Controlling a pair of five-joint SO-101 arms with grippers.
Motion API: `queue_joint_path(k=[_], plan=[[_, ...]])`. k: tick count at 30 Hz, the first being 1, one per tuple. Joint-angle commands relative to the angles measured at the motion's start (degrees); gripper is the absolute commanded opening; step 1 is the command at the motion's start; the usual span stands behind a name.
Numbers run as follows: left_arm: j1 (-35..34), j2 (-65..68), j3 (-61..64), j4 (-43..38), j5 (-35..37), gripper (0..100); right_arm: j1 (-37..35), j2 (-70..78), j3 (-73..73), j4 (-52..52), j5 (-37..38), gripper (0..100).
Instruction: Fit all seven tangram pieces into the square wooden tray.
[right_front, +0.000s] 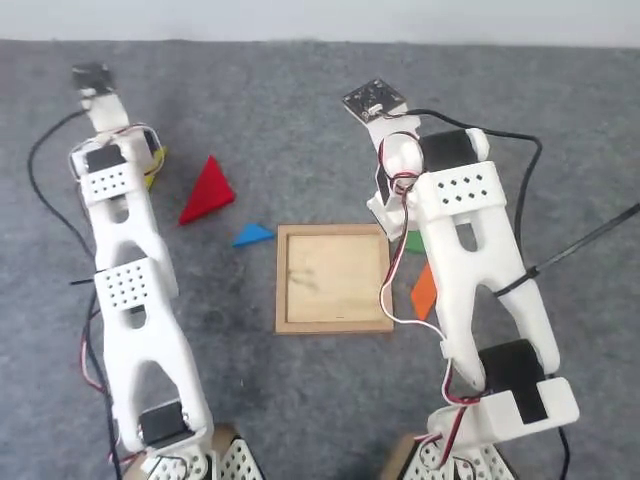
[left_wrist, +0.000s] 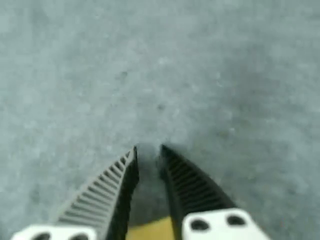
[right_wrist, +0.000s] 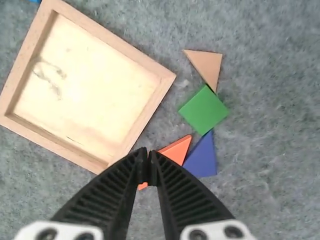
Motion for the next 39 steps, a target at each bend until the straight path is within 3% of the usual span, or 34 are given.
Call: queue_joint_path(k=[1, 13, 22, 30, 34, 39], plan=[[-0.9, 0.3, 0.8, 7.2, -4.8, 1, 0.6, -0.5, -0.4, -0.9, 1.1, 1.8], [-1.2, -0.5, -15.7, 41.4, -16.9, 1, 0.5, -0.5, -0.4, -0.8, 0.9, 1.7], [-0.9, -2.2, -15.6, 43.0, -18.0, 1, 0.6, -0.5, -0.4, -0.5, 0.9, 1.7], [-6.5, -4.7, -14.1, 43.4, -18.3, 1, 0.6, -0.5, -0.4, -0.8, 0.9, 1.8], [-8.8, -9.4, -1.8, 43.4, -19.3, 1, 0.6, -0.5, -0.4, -0.8, 0.9, 1.8], [-8.6, -21.5, 21.5, 43.0, -25.9, 1, 0.6, -0.4, -0.4, -0.8, 0.9, 1.8]])
